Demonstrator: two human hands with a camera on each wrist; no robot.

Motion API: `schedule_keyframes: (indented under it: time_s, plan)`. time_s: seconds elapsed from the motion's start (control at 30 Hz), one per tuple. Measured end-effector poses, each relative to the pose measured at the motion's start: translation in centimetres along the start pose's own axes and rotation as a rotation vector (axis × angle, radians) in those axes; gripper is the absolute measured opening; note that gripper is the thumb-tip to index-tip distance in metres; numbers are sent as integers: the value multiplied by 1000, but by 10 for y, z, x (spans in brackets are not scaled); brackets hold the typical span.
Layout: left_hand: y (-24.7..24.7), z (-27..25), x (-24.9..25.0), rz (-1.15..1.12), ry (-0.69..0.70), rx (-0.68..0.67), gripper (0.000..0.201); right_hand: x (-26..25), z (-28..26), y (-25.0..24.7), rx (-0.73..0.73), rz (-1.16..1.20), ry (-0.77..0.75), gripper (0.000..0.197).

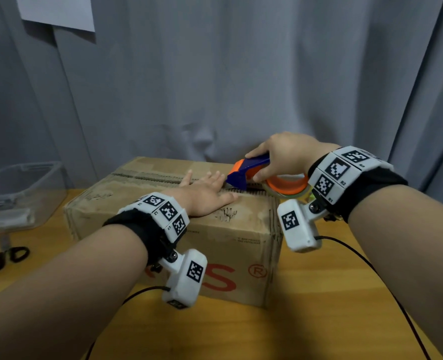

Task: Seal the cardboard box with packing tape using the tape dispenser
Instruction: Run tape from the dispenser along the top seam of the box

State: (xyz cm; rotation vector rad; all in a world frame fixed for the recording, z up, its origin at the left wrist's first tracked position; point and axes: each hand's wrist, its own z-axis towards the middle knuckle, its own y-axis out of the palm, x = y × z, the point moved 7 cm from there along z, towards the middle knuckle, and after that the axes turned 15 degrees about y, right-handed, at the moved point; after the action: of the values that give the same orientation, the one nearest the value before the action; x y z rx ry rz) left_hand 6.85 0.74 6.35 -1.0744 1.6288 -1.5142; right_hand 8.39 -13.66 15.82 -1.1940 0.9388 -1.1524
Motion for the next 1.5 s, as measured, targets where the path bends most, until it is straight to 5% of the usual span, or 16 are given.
schedule_keyframes:
  time_s: [0.57, 0.77, 1.07, 1.37, 1.5]
  plan:
    - [-6, -10, -48, -21, -10, -66, 63, -32, 27, 5, -14, 86, -17, 58]
    - [-11, 4, -27, 73, -59, -56, 65, -33, 21, 2, -35, 61, -86, 59]
    - [-5, -2, -26, 83, -130, -59, 73, 78, -20, -3, -14, 182, 88, 55]
    - [-9, -4, -20, 96, -157, -98, 70, 89, -30, 30, 27, 301, 75, 57]
    - [-16, 2, -9, 189, -192, -171, 100, 86, -31, 30, 63, 264, 62, 56]
